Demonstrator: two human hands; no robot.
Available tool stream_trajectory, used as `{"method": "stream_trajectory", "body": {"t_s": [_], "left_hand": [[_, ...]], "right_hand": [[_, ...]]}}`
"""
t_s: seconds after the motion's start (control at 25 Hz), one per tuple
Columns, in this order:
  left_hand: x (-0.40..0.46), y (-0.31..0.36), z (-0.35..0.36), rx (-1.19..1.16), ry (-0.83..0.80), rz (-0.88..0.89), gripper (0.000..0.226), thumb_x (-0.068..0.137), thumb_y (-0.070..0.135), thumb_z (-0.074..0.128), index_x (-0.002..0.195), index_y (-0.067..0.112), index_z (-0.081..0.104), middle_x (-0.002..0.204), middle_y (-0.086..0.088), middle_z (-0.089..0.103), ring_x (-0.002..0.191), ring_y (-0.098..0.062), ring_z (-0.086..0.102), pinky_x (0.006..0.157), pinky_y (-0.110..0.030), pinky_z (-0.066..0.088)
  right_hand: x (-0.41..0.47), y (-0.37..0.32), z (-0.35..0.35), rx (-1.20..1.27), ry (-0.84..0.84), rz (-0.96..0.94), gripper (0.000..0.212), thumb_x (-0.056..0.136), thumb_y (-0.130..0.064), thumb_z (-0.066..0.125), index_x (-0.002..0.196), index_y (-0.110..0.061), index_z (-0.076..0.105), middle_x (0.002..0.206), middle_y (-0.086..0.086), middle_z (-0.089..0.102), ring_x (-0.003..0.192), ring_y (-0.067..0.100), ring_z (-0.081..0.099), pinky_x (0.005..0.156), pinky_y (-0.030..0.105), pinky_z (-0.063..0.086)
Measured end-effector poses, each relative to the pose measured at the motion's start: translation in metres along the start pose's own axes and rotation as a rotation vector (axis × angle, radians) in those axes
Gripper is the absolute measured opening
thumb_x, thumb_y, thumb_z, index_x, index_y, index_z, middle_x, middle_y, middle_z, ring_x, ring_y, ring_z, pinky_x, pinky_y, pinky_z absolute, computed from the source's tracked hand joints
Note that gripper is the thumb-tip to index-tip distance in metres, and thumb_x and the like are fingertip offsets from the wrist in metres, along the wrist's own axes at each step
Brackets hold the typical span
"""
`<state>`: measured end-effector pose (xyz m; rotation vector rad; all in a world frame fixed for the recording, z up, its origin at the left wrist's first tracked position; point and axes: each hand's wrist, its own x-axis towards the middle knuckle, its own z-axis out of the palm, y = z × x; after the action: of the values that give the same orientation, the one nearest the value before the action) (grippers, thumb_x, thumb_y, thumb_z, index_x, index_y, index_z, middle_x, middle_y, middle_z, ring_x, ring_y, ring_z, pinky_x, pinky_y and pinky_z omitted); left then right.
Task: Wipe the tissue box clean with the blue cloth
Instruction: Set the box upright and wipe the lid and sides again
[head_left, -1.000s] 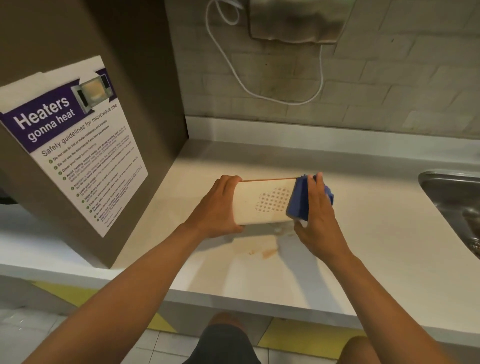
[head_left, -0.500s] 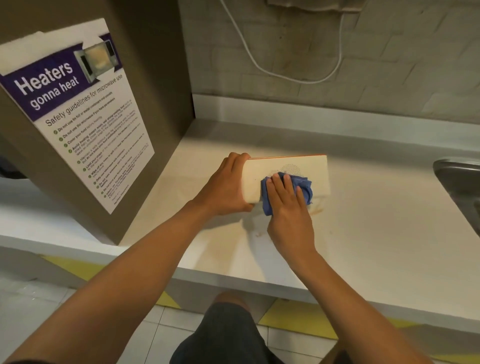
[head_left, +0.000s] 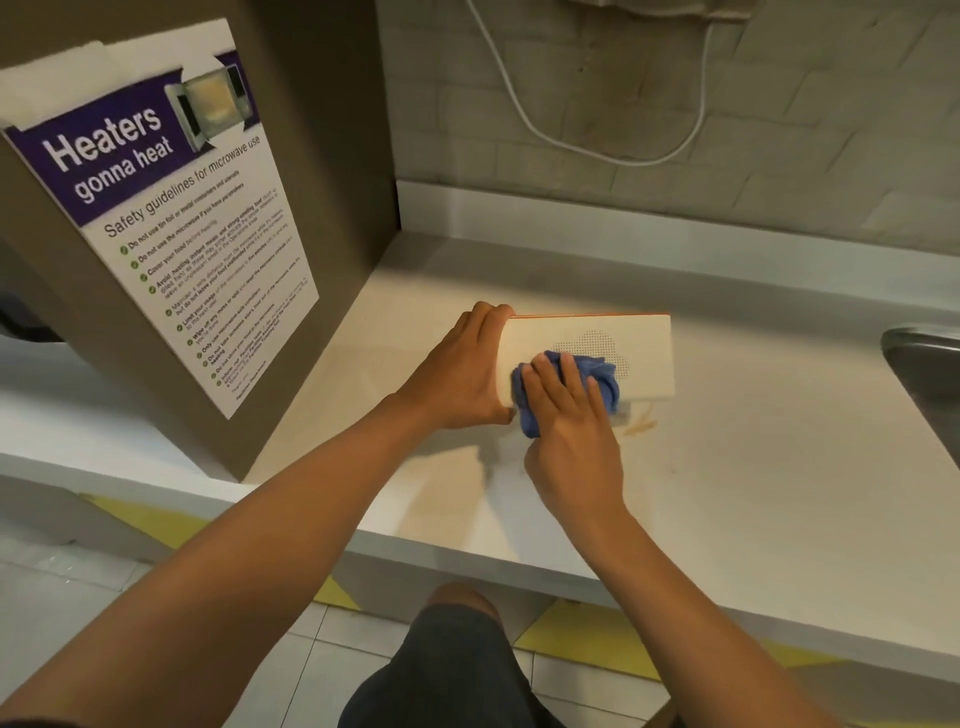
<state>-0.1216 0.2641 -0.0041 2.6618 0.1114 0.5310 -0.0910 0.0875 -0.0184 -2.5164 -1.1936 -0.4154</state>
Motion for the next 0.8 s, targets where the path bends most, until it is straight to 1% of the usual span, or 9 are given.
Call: {"method": "stream_trajectory", "body": {"t_s": [0.12, 0.24, 0.28, 0.36, 0.44, 0.52, 0.64, 0.72, 0.8], "left_hand": [[0.001, -0.001, -0.001, 0.014, -0.028, -0.017, 0.107, 0.056, 0.041, 0.095, 0.139, 0.016, 0.033, 0.132, -0.003, 0.039, 0.114, -0.021, 0.045, 0.084, -0.038, 0.056], [0.003, 0.001, -0.003, -0.024, -0.038, -0.033, 0.104, 0.062, 0.043, 0.094, 0.143, 0.015, 0.033, 0.136, -0.004, 0.040, 0.117, -0.022, 0.048, 0.088, -0.038, 0.057], [0.002, 0.001, -0.003, -0.027, -0.030, -0.019, 0.099, 0.068, 0.042, 0.091, 0.144, 0.013, 0.034, 0.137, -0.006, 0.041, 0.116, -0.022, 0.049, 0.090, -0.039, 0.056], [0.000, -0.001, -0.003, -0.033, -0.019, 0.001, 0.091, 0.074, 0.039, 0.087, 0.144, 0.013, 0.035, 0.135, -0.006, 0.042, 0.114, -0.021, 0.050, 0.091, -0.040, 0.056], [-0.001, -0.001, -0.002, -0.047, -0.008, -0.007, 0.094, 0.069, 0.039, 0.089, 0.142, 0.015, 0.035, 0.134, -0.004, 0.041, 0.113, -0.020, 0.049, 0.088, -0.038, 0.056], [0.000, 0.001, 0.000, -0.033, -0.011, -0.024, 0.103, 0.059, 0.040, 0.094, 0.140, 0.016, 0.034, 0.132, -0.002, 0.040, 0.114, -0.020, 0.047, 0.085, -0.036, 0.056], [0.005, 0.002, 0.000, -0.033, -0.033, -0.082, 0.109, 0.054, 0.041, 0.096, 0.140, 0.018, 0.032, 0.133, -0.001, 0.038, 0.116, -0.019, 0.046, 0.084, -0.034, 0.056], [0.004, 0.001, 0.000, -0.060, -0.010, -0.062, 0.102, 0.057, 0.040, 0.093, 0.138, 0.016, 0.036, 0.132, -0.002, 0.041, 0.113, -0.021, 0.047, 0.086, -0.039, 0.055], [0.002, -0.002, 0.002, -0.076, -0.010, -0.014, 0.091, 0.068, 0.039, 0.086, 0.140, 0.012, 0.039, 0.133, -0.005, 0.043, 0.112, -0.022, 0.050, 0.089, -0.042, 0.055]], "right_hand": [[0.021, 0.023, -0.013, -0.055, 0.027, 0.113, 0.057, 0.072, 0.003, 0.052, 0.129, -0.004, 0.054, 0.134, 0.013, 0.053, 0.134, 0.036, 0.036, 0.106, 0.051, 0.034], [0.044, -0.001, -0.014, -0.013, 0.068, 0.126, 0.052, 0.075, -0.010, 0.039, 0.123, -0.003, 0.056, 0.131, 0.013, 0.054, 0.131, 0.036, 0.037, 0.103, 0.051, 0.036], [0.041, -0.014, -0.008, 0.011, 0.064, 0.087, 0.055, 0.075, -0.010, 0.039, 0.127, -0.002, 0.055, 0.135, 0.014, 0.052, 0.135, 0.037, 0.034, 0.106, 0.052, 0.033], [0.024, -0.028, 0.004, 0.031, 0.015, -0.004, 0.063, 0.073, -0.001, 0.050, 0.136, -0.003, 0.050, 0.144, 0.014, 0.046, 0.141, 0.036, 0.027, 0.112, 0.053, 0.026], [0.015, -0.011, 0.005, 0.036, 0.006, -0.055, 0.069, 0.068, 0.005, 0.057, 0.136, -0.004, 0.050, 0.143, 0.015, 0.047, 0.140, 0.037, 0.029, 0.111, 0.055, 0.027], [0.023, 0.019, -0.004, 0.035, 0.044, 0.009, 0.063, 0.068, 0.007, 0.057, 0.131, -0.003, 0.054, 0.137, 0.016, 0.052, 0.135, 0.039, 0.036, 0.107, 0.053, 0.033], [0.050, 0.032, -0.021, -0.008, 0.086, 0.125, 0.043, 0.077, -0.004, 0.045, 0.117, -0.001, 0.058, 0.122, 0.015, 0.058, 0.124, 0.038, 0.045, 0.098, 0.051, 0.042], [0.062, 0.008, -0.013, 0.014, 0.085, 0.091, 0.042, 0.073, -0.008, 0.041, 0.109, -0.001, 0.061, 0.116, 0.014, 0.059, 0.118, 0.037, 0.046, 0.093, 0.052, 0.042], [0.055, -0.020, 0.002, 0.055, 0.089, 0.055, 0.037, 0.077, -0.006, 0.053, 0.112, -0.001, 0.062, 0.118, 0.015, 0.061, 0.122, 0.038, 0.047, 0.100, 0.055, 0.039]]}}
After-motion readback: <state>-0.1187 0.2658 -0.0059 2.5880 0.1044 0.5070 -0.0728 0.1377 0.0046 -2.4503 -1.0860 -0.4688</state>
